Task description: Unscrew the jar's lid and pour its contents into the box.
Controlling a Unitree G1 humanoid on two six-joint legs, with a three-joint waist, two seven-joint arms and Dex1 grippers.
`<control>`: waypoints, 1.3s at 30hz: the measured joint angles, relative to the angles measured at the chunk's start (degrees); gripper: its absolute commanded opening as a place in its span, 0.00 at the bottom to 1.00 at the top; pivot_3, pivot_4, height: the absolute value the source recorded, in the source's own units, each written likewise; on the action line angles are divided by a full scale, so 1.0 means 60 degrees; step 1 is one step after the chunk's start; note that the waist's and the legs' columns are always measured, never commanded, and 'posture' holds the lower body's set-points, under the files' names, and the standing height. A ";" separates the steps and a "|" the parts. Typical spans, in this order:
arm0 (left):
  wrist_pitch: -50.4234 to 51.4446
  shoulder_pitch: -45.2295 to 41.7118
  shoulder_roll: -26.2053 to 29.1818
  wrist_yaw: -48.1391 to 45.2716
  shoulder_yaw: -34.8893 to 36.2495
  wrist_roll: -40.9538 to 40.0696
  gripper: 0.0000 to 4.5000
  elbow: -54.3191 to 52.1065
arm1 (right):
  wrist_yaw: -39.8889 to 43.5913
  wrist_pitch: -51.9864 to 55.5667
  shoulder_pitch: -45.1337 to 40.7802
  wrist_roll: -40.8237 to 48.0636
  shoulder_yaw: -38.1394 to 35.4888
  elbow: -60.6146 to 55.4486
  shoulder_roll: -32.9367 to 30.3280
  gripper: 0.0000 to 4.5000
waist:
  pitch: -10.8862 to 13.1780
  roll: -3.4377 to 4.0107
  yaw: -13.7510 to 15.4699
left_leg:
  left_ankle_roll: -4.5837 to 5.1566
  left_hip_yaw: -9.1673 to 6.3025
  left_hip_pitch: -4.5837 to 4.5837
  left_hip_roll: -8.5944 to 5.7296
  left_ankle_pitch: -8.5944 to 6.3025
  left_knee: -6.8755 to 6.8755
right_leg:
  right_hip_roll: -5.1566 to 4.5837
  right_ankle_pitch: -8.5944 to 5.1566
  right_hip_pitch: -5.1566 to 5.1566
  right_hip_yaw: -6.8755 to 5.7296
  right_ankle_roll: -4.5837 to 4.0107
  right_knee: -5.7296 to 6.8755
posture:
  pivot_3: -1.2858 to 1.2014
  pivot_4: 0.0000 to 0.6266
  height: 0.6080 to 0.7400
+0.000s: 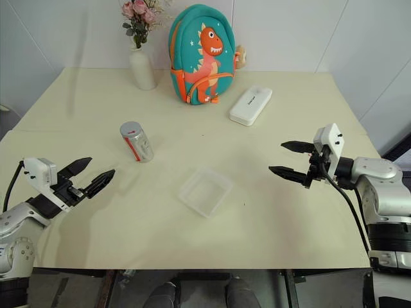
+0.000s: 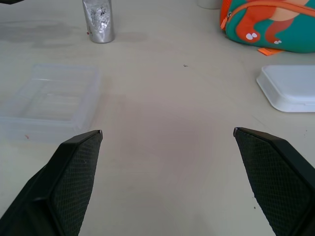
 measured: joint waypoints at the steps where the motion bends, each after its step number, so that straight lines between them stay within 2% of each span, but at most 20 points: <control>1: 0.0000 -0.0001 -0.0005 0.0014 -0.0009 0.0000 0.99 -0.0004 | 0.0008 -0.0001 -0.0026 -0.0002 0.0000 0.0011 0.0000 1.00 | 0.0000 0.0000 0.0003 | 0.0000 0.0000 0.0000 0.0000 0.0000 0.0001 | 0.0000 0.0000 0.0001 0.0000 0.0000 0.0000 | 0.52 0.24 1.00; 13: 0.0002 -0.0555 -0.0443 0.0721 -0.0297 0.0038 0.99 -0.0222 | -0.0126 0.0077 -0.0236 0.0022 0.0000 -0.0157 0.0173 1.00 | 0.0000 0.0000 0.0012 | 0.0003 0.0001 0.0000 -0.0002 -0.0002 0.0023 | 0.0001 0.0006 0.0008 0.0005 0.0011 0.0005 | 0.52 0.24 1.00; 20: 0.0154 -0.1171 -0.0928 0.1664 -0.0623 0.0567 0.99 -0.0092 | -0.0204 0.0418 -0.0215 0.0204 0.0032 -0.0755 0.0406 1.00 | 0.0000 0.0000 0.0006 | 0.0006 0.0000 0.0001 -0.0006 -0.0004 0.0052 | 0.0000 0.0018 0.0027 0.0008 0.0033 0.0004 | 0.52 0.24 1.00; 28: -0.0279 -0.2029 -0.1642 0.2225 -0.1509 0.1562 0.99 0.1062 | -0.0455 0.0709 -0.0401 0.0331 0.0125 -0.1330 0.0603 1.00 | 0.0000 0.0000 0.0044 | 0.0011 -0.0004 -0.0002 -0.0010 -0.0007 0.0073 | 0.0003 0.0028 0.0040 0.0011 0.0051 -0.0004 | 0.52 0.24 1.00; 39: -0.1281 -0.3549 -0.1738 0.2282 -0.1805 0.2275 0.99 0.3000 | -0.0861 0.0844 -0.0392 0.0329 0.0291 -0.1809 0.0723 1.00 | 0.0000 0.0000 0.0055 | 0.0017 -0.0004 -0.0001 -0.0016 -0.0009 0.0080 | 0.0002 0.0040 0.0053 0.0016 0.0071 -0.0019 | 0.52 0.24 1.00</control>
